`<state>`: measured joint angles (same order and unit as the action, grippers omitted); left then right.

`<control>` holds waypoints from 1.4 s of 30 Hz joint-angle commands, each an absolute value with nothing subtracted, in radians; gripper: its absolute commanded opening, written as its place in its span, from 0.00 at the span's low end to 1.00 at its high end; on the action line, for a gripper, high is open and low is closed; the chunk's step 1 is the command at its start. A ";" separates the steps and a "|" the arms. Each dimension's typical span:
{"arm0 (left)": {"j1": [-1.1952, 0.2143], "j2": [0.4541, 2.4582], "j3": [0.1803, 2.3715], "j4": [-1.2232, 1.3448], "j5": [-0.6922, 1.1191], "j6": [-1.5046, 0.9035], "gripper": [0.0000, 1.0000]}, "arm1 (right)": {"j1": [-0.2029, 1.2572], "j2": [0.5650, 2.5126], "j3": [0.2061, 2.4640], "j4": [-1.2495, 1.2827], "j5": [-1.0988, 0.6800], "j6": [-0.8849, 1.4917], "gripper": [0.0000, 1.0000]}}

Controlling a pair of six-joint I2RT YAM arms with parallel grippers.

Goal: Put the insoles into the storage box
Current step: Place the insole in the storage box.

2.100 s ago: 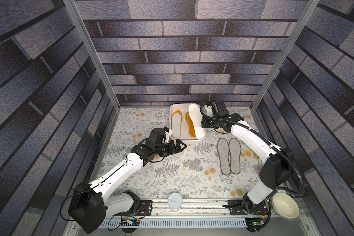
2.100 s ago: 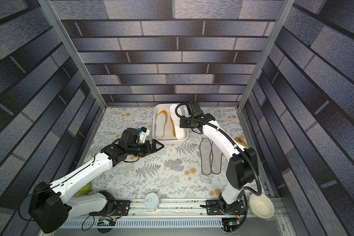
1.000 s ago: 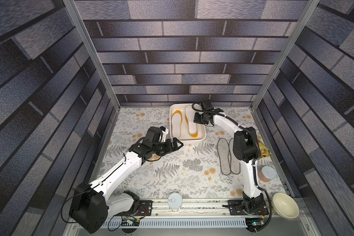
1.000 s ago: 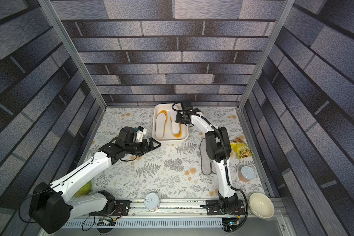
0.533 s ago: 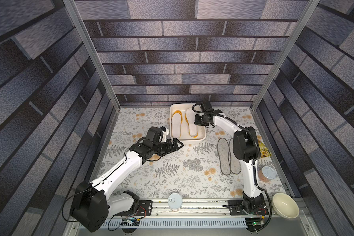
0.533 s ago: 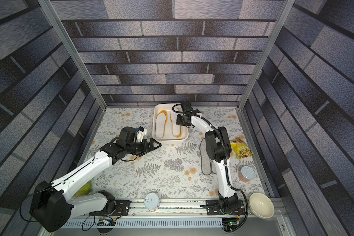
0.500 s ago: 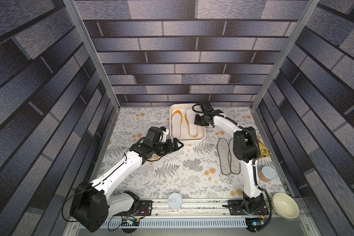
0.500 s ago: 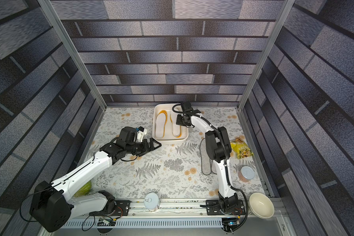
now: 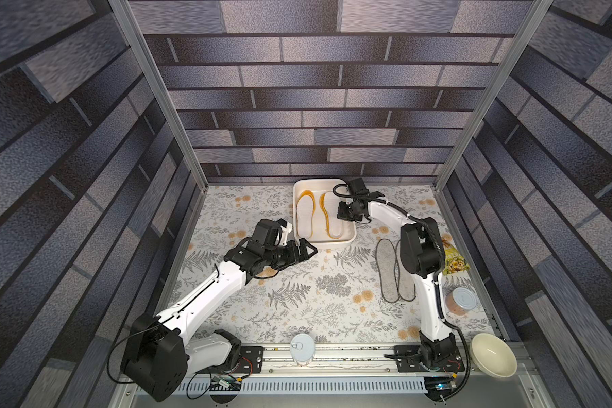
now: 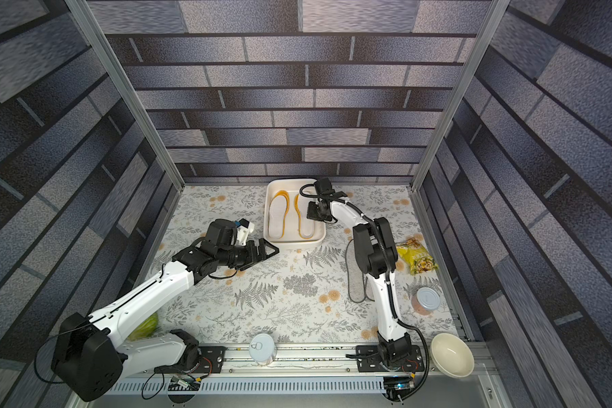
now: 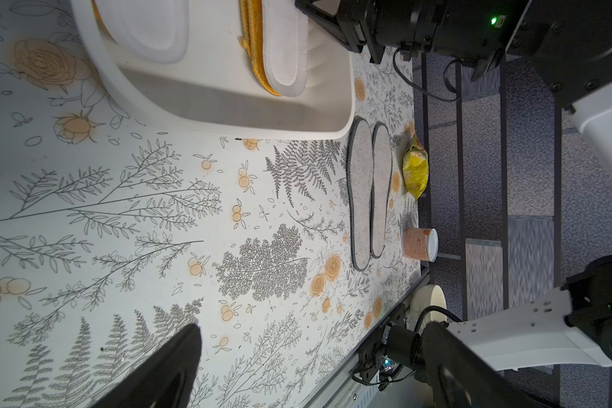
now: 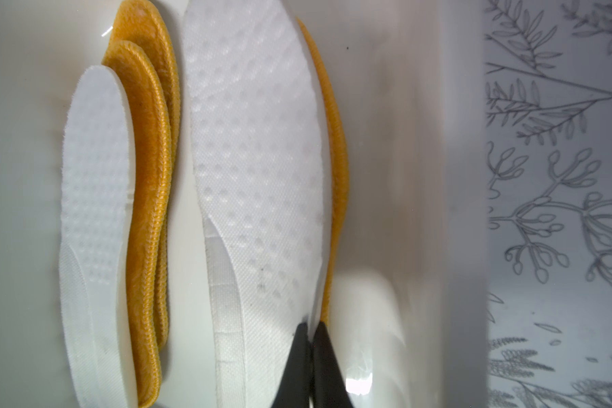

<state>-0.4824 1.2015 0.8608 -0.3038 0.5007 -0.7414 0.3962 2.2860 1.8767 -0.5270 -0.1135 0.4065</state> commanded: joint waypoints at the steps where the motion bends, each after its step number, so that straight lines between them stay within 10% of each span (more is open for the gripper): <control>1: -0.474 1.199 0.882 -0.307 0.514 -0.726 1.00 | 0.391 2.304 1.899 -0.570 -0.116 0.389 0.00; 24: -0.474 1.203 0.874 -0.300 0.514 -0.728 1.00 | 0.390 2.310 1.907 -0.555 -0.150 0.392 0.00; 42: -0.474 1.206 0.874 -0.301 0.514 -0.726 1.00 | 0.390 2.263 1.922 -0.570 -0.134 0.395 0.29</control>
